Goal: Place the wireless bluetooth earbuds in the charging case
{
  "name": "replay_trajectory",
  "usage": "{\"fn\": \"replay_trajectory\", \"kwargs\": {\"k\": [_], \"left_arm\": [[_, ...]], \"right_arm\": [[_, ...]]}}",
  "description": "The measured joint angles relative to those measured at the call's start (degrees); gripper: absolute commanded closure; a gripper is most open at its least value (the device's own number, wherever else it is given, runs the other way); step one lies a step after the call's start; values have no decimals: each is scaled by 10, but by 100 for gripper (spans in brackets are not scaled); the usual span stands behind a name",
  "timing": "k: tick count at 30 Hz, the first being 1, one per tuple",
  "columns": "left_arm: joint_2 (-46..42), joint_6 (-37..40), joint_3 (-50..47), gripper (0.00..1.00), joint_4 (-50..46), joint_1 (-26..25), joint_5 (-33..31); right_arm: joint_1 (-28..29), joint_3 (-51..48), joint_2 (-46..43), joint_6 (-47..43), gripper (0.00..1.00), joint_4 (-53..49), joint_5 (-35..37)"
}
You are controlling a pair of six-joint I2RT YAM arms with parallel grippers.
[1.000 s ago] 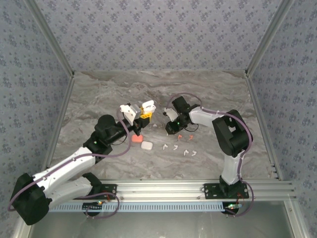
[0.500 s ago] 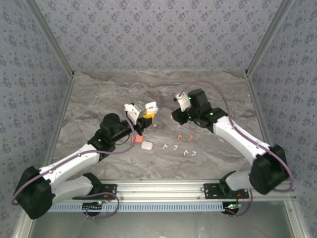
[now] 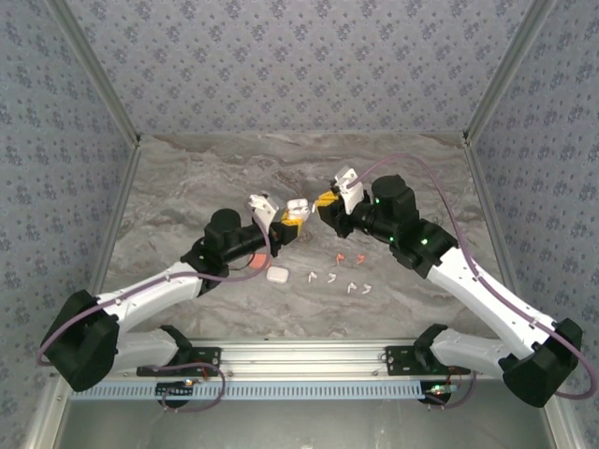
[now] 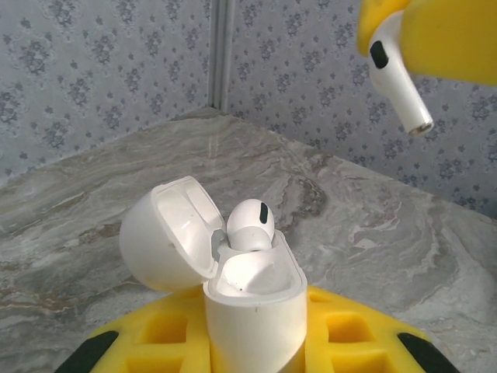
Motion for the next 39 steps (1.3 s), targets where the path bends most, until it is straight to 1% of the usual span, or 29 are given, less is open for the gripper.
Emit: {"fn": "replay_trajectory", "kwargs": {"k": [7,12,32,36,39], "left_arm": [[3,-4,2,100,9,0,21],[3,-4,7,100,15,0,24],[7,-4,7,100,14,0,33],[7,-4,7,100,15,0,33],[7,-4,7,100,17,-2,35]], "right_arm": [[14,3,33,-5,83,12,1],[18,11,54,-5,83,17,1],[29,22,81,-9,83,31,-2],[29,22,81,-12,80,25,-20],[26,23,81,-13,74,16,-37]]}}
